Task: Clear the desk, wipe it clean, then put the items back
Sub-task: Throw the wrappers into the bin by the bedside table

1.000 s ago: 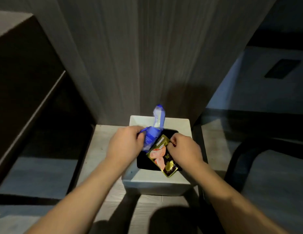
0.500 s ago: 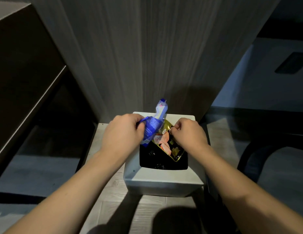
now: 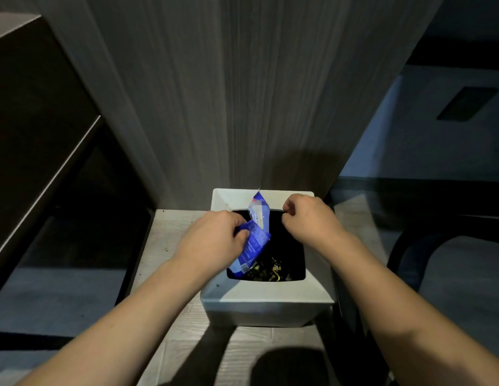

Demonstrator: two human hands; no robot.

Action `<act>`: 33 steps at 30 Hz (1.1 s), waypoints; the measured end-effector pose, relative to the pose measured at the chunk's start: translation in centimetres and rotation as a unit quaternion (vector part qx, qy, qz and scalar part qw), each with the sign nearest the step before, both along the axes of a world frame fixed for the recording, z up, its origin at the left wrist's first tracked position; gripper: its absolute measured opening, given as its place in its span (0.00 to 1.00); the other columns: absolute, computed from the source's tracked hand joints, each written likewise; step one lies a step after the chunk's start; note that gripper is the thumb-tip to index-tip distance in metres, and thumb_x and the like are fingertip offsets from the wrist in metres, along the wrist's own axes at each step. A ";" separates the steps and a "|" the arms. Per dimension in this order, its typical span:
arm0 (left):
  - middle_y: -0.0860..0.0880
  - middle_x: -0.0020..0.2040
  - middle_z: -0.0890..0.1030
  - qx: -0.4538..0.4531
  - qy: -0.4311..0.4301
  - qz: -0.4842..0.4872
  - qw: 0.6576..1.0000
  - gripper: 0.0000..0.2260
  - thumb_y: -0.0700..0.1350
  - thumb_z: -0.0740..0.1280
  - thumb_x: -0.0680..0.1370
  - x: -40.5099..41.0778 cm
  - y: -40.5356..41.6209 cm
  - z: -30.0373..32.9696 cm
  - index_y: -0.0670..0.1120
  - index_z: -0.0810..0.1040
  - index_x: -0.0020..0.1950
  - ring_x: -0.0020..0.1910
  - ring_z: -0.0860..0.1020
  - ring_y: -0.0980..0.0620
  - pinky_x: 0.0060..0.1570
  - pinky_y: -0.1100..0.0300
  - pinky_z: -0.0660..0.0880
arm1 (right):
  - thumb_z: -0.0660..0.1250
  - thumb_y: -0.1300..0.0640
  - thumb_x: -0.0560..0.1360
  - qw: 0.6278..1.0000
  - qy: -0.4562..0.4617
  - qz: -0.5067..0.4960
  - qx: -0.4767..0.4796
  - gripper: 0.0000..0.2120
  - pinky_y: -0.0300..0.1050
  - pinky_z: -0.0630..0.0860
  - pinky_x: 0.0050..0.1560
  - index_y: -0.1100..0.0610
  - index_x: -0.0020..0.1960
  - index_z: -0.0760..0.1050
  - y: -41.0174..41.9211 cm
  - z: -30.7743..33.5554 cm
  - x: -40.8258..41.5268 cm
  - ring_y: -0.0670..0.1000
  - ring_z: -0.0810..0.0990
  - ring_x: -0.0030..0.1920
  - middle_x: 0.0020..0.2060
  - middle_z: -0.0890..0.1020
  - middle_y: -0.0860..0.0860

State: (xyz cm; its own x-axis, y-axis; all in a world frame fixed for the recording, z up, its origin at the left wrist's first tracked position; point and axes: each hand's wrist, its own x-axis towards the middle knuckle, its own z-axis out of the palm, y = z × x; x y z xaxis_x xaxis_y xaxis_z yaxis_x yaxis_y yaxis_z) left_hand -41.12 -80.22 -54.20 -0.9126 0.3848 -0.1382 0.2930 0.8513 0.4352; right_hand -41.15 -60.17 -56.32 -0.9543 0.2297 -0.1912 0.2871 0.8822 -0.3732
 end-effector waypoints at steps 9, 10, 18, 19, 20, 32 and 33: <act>0.51 0.55 0.83 0.035 -0.003 -0.010 0.999 0.17 0.50 0.67 0.77 -0.4 0.9 -1.4 0.52 0.76 0.65 0.55 0.80 0.47 0.54 0.54 0.76 | 0.62 0.53 0.74 0.999 -0.009 0.034 0.018 0.10 0.48 0.78 0.47 0.51 0.54 0.77 -0.5 -0.5 0.1 0.52 0.78 0.49 0.50 0.81 0.50; 0.50 0.56 0.83 0.035 -0.004 -0.011 0.999 0.17 0.50 0.67 0.77 -0.5 0.8 -1.5 0.52 0.76 0.66 0.55 0.80 0.47 0.54 0.53 0.76 | 0.62 0.53 0.75 0.999 -0.009 0.038 0.018 0.09 0.46 0.77 0.45 0.52 0.53 0.76 -0.5 -0.5 0.1 0.52 0.78 0.48 0.49 0.81 0.50; 0.52 0.55 0.83 0.013 -0.018 -0.036 0.999 0.14 0.50 0.68 0.76 -1.2 0.6 -1.9 0.54 0.78 0.62 0.53 0.80 0.49 0.52 0.54 0.77 | 0.63 0.53 0.75 0.999 -0.011 0.043 0.004 0.08 0.48 0.78 0.45 0.53 0.52 0.76 -1.2 -0.7 -0.5 0.53 0.78 0.46 0.47 0.81 0.51; 0.52 0.53 0.83 0.001 -0.020 -0.049 0.999 0.12 0.49 0.67 0.76 -1.1 0.6 -2.0 0.54 0.79 0.60 0.52 0.80 0.49 0.50 0.53 0.78 | 0.63 0.53 0.75 0.999 -0.012 0.042 0.003 0.08 0.48 0.78 0.45 0.53 0.52 0.77 -1.2 -0.8 -0.6 0.53 0.78 0.47 0.48 0.81 0.51; 0.51 0.51 0.83 -0.013 -0.022 -0.063 0.998 0.11 0.48 0.66 0.76 -1.1 0.7 -2.0 0.55 0.80 0.59 0.50 0.80 0.48 0.49 0.53 0.78 | 0.63 0.53 0.75 0.999 -0.012 0.040 0.003 0.09 0.48 0.77 0.46 0.53 0.53 0.77 -1.1 -0.8 -0.7 0.53 0.78 0.48 0.48 0.81 0.51; 0.50 0.51 0.83 -0.077 -0.035 -0.128 0.988 0.13 0.50 0.67 0.74 -1.3 1.3 -3.0 0.53 0.79 0.58 0.51 0.80 0.45 0.48 0.51 0.79 | 0.63 0.54 0.75 1.000 -0.009 0.021 -0.004 0.10 0.44 0.74 0.46 0.52 0.55 0.77 -0.7 -1.0 -0.9 0.55 0.78 0.52 0.51 0.81 0.52; 0.50 0.52 0.83 -0.073 -0.030 -0.127 0.989 0.13 0.50 0.67 0.74 -1.4 1.3 -3.0 0.53 0.78 0.59 0.52 0.80 0.45 0.49 0.51 0.79 | 0.63 0.54 0.75 1.000 -0.011 0.024 -0.002 0.10 0.43 0.73 0.46 0.52 0.55 0.77 -0.7 -1.0 -0.9 0.55 0.78 0.52 0.51 0.81 0.51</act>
State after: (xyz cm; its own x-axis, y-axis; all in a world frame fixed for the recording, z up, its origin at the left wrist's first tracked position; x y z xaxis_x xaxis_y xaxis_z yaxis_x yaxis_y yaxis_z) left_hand -42.50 -78.96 -57.17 -0.7778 0.5722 -0.2601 0.4823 0.8087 0.3368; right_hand -42.03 -60.88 -57.28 -0.9597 0.1828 -0.2136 0.2527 0.8939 -0.3702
